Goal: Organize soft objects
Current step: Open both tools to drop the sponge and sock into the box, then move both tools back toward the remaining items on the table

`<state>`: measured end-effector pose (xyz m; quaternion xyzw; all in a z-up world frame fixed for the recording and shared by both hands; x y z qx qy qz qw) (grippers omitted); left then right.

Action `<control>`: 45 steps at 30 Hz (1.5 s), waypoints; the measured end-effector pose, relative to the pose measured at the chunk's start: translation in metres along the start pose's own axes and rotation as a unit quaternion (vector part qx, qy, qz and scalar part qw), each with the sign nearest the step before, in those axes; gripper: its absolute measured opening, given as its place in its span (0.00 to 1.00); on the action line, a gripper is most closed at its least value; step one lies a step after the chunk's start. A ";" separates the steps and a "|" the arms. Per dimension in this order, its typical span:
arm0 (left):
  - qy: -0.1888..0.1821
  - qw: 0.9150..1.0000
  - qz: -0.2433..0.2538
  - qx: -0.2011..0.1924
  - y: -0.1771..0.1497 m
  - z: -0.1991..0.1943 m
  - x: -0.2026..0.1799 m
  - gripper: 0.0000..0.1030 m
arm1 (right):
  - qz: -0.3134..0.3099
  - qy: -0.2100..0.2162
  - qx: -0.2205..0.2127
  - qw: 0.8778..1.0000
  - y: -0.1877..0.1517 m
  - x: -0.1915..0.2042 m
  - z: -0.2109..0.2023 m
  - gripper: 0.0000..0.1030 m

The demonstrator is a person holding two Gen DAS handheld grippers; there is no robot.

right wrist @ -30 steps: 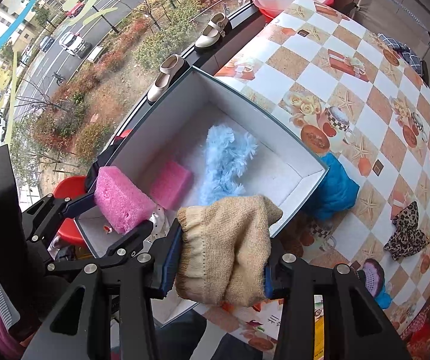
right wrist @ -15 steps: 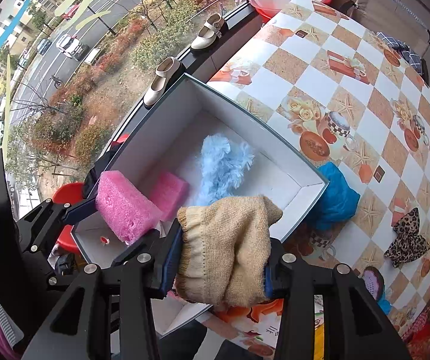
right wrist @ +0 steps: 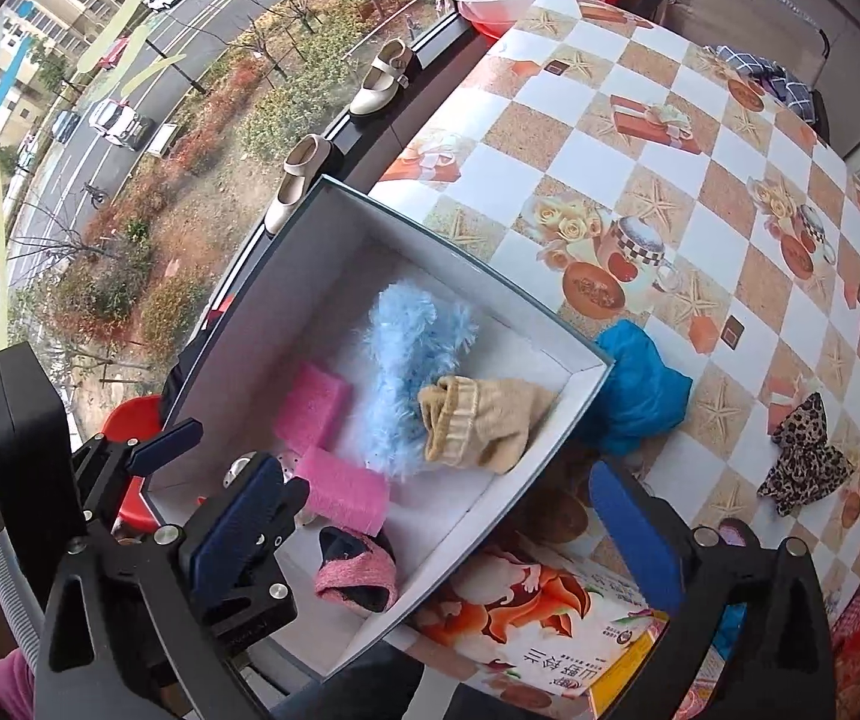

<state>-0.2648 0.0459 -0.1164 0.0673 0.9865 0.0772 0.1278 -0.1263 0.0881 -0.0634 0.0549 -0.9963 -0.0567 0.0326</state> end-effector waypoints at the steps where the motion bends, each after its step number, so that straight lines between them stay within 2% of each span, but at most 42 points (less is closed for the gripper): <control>1: -0.004 1.000 0.000 0.000 0.001 0.000 -0.001 0.82 | 0.001 0.001 0.001 1.000 -0.001 -0.001 -0.001 1.00; 19: -0.013 1.000 0.015 0.004 -0.002 -0.010 -0.016 0.82 | 0.014 0.006 -0.014 1.000 -0.011 -0.006 -0.021 1.00; 26: -0.020 0.999 0.046 0.005 -0.001 -0.020 -0.036 0.82 | 0.035 0.008 -0.021 0.999 -0.024 -0.021 -0.038 1.00; 30: -0.031 0.996 0.078 0.007 0.004 -0.025 -0.060 0.82 | 0.068 0.018 -0.020 0.997 -0.037 -0.046 -0.052 1.00; 35: -0.045 0.991 0.125 0.010 0.008 -0.029 -0.097 0.82 | 0.128 0.028 -0.019 0.991 -0.061 -0.096 -0.068 1.00; 45: -0.048 0.978 0.199 0.034 0.017 -0.006 -0.176 0.82 | 0.237 0.002 -0.002 0.971 -0.117 -0.207 -0.071 1.00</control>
Point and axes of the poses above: each gripper's, at about its wrist camera, not at the fingertips, and z roughly the way its jaws point, x to its left, y to its top, the point moved 2 cm from there along z, roughly the way its jaws point, and after that the axes turned 9 degrees about -y, right-handed, at the moved point
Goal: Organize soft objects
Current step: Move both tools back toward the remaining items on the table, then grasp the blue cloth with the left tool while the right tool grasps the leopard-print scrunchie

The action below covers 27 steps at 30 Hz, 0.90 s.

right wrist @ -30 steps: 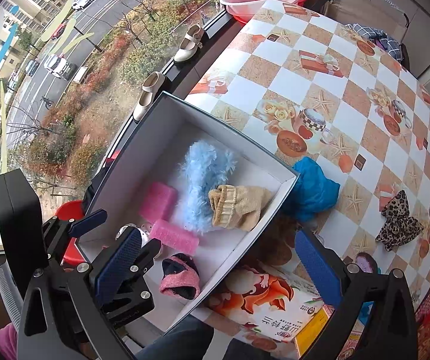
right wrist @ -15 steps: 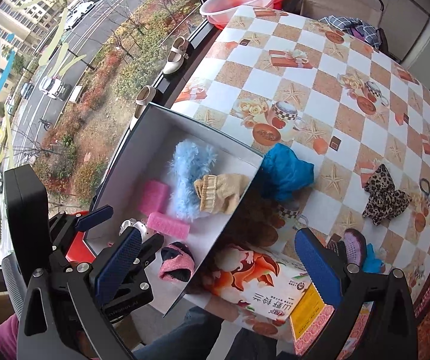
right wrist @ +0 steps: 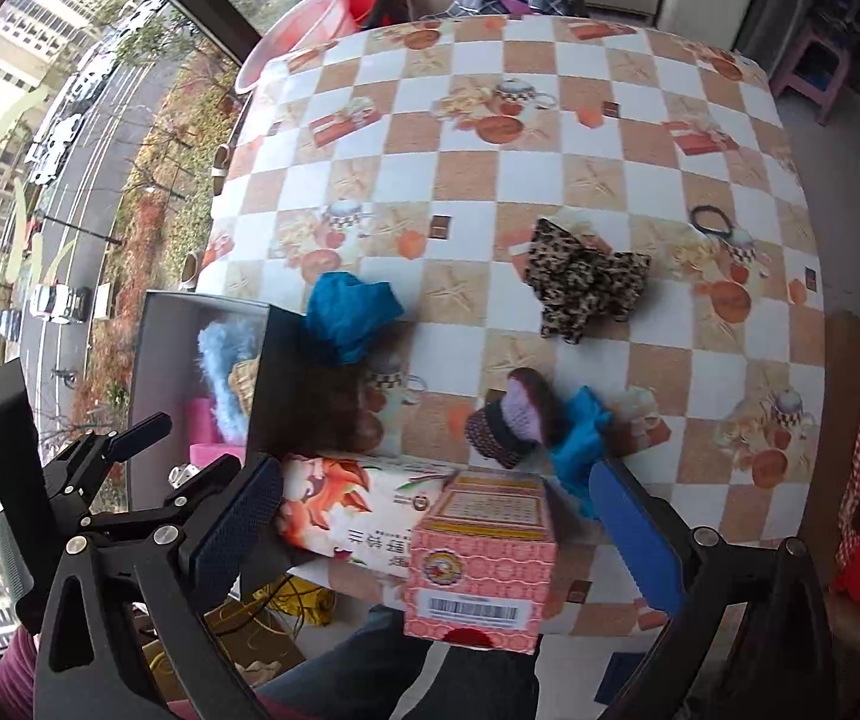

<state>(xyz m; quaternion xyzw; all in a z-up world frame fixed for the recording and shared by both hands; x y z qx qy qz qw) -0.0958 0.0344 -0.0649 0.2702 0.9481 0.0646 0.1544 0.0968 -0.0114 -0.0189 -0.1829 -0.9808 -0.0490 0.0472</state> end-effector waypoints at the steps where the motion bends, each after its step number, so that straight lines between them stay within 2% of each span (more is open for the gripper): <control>1: 0.005 1.000 0.007 0.001 0.006 0.004 -0.006 0.82 | 0.008 -0.002 0.002 1.000 0.000 -0.011 0.003 1.00; 4: 0.028 0.999 0.027 0.004 0.028 0.020 -0.020 0.82 | 0.028 -0.007 0.012 1.000 0.001 -0.039 0.013 1.00; 8: 0.078 0.995 0.059 0.016 0.062 0.052 -0.029 0.82 | 0.047 -0.007 0.027 0.999 0.006 -0.067 0.031 1.00; 12: 0.104 0.991 0.055 0.057 0.089 0.092 -0.018 0.82 | 0.058 0.000 0.044 0.997 0.011 -0.087 0.053 1.00; 18: 0.101 0.987 0.026 0.125 0.111 0.141 0.000 0.82 | 0.063 0.017 0.066 0.996 0.025 -0.103 0.085 1.00; 23: 0.104 0.979 0.016 0.176 0.117 0.171 0.009 0.82 | 0.063 0.023 0.075 0.995 0.047 -0.108 0.112 1.00; 27: 0.103 0.974 0.005 0.201 0.118 0.185 0.014 0.82 | 0.052 0.015 0.076 0.996 0.066 -0.106 0.132 1.00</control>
Point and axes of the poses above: each gripper's, at about its wrist camera, not at the fingertips, and z roughly the way its jaws point, x to its left, y to its top, the point moved 2 cm from there along z, roughly the way its jaws point, and after that the axes turned 9 degrees about -y, right-handed, at the moved point
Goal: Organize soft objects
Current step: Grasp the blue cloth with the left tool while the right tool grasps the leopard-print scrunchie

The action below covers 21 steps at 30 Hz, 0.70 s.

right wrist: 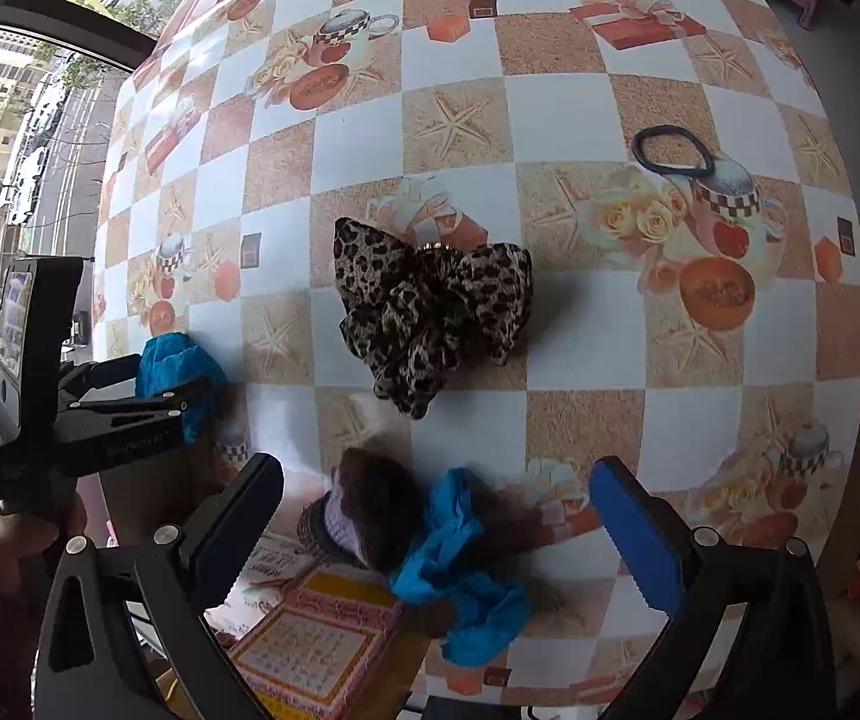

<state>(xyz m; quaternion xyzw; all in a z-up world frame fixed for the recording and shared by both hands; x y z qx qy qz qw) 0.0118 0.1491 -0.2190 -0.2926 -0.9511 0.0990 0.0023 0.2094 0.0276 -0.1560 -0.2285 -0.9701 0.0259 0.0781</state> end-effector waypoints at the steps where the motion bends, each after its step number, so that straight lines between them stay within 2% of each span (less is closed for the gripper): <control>1: 0.004 1.000 0.000 0.006 0.001 0.003 0.000 0.82 | -0.003 -0.005 -0.001 1.000 0.005 0.002 0.005 1.00; 9: 0.040 0.998 0.014 0.041 0.002 0.027 -0.004 0.82 | -0.022 -0.029 -0.007 0.999 0.039 0.016 0.045 1.00; 16: 0.059 0.996 0.032 0.052 0.003 0.038 -0.018 0.81 | -0.071 -0.084 -0.018 0.994 0.050 0.034 0.075 1.00; 18: 0.053 0.997 0.035 0.051 0.005 0.037 -0.025 0.74 | -0.083 -0.096 -0.026 0.992 0.049 0.037 0.078 1.00; 19: 0.047 0.997 0.034 0.050 0.004 0.036 -0.026 0.65 | -0.088 -0.104 -0.033 0.990 0.047 0.038 0.077 0.95; 20: 0.040 0.997 0.035 0.049 0.003 0.035 -0.029 0.51 | -0.094 -0.106 -0.041 0.989 0.045 0.039 0.075 0.88; 21: 0.039 0.997 0.036 0.047 0.004 0.033 -0.032 0.45 | -0.100 -0.110 -0.046 0.988 0.043 0.038 0.074 0.77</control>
Point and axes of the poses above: each gripper's, at about its wrist camera, not at the fingertips, and z roughly the way its jaws point, x to its left, y to its top, the point moved 2 cm from there along z, roughly the way its jaws point, and after that the axes turned 9 degrees about -y, right-handed, at the moved point
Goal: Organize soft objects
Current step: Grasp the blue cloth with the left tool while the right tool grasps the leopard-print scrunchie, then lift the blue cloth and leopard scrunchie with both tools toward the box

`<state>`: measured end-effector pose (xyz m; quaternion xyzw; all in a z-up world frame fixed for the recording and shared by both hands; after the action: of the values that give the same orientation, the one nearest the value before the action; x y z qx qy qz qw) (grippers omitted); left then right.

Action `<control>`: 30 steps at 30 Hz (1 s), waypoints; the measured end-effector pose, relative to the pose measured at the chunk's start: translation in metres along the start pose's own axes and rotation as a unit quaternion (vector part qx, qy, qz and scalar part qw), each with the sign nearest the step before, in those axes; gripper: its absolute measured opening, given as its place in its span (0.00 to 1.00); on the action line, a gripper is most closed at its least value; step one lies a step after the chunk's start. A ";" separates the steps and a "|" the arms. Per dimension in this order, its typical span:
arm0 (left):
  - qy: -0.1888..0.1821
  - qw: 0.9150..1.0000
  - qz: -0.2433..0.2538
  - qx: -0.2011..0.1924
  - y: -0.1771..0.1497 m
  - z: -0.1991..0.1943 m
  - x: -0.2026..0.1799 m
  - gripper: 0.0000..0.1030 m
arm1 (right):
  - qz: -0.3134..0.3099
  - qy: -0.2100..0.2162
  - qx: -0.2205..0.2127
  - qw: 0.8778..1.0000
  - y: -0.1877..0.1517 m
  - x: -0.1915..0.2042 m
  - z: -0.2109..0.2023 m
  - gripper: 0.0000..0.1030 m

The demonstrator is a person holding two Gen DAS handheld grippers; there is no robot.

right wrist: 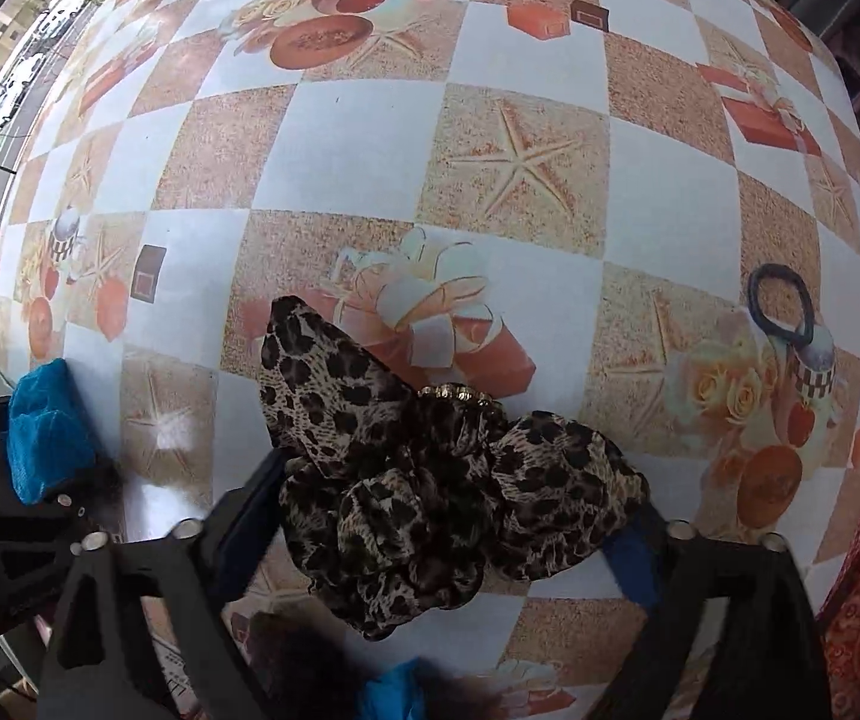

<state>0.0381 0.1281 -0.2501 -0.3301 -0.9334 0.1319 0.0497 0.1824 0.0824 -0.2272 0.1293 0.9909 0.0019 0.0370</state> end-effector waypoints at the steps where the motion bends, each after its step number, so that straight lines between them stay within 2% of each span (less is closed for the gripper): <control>1: 0.002 1.000 0.002 -0.004 -0.002 -0.001 -0.005 0.38 | -0.007 -0.006 -0.004 1.000 -0.002 0.000 -0.002 0.69; 2: -0.002 1.000 0.002 -0.010 -0.004 -0.005 -0.006 0.34 | -0.015 -0.008 -0.008 1.000 -0.004 0.000 -0.003 0.64; 4: -0.028 0.999 -0.005 -0.029 -0.008 -0.011 -0.007 0.31 | -0.021 0.000 -0.011 1.000 -0.006 -0.003 -0.009 0.44; 6: -0.050 0.997 -0.012 -0.050 -0.011 -0.019 -0.008 0.30 | -0.003 0.028 -0.005 1.000 -0.008 -0.012 -0.010 0.39; 11: -0.066 0.993 -0.007 -0.096 -0.018 -0.041 -0.013 0.30 | 0.041 0.065 -0.015 0.997 -0.014 -0.036 -0.026 0.39; 17: -0.080 0.988 0.010 -0.130 -0.026 -0.068 -0.028 0.30 | 0.073 0.091 -0.027 0.993 -0.028 -0.063 -0.046 0.39; 30: -0.092 0.973 0.092 -0.191 -0.058 -0.116 -0.088 0.30 | 0.138 0.090 -0.037 0.986 -0.081 -0.106 -0.075 0.39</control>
<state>0.0927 0.0541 -0.1234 -0.4043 -0.9075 -0.0146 -0.1129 0.2583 -0.0227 -0.1459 0.2628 0.9621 0.0551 -0.0481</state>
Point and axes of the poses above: each gripper's, at about its wrist camera, not at the fingertips, and z roughly the way its jaws point, x to its left, y to its top, the point moved 2 cm from there along z, roughly the way its jaws point, and after that the axes turned 9 degrees about -y, right-handed, at the moved point
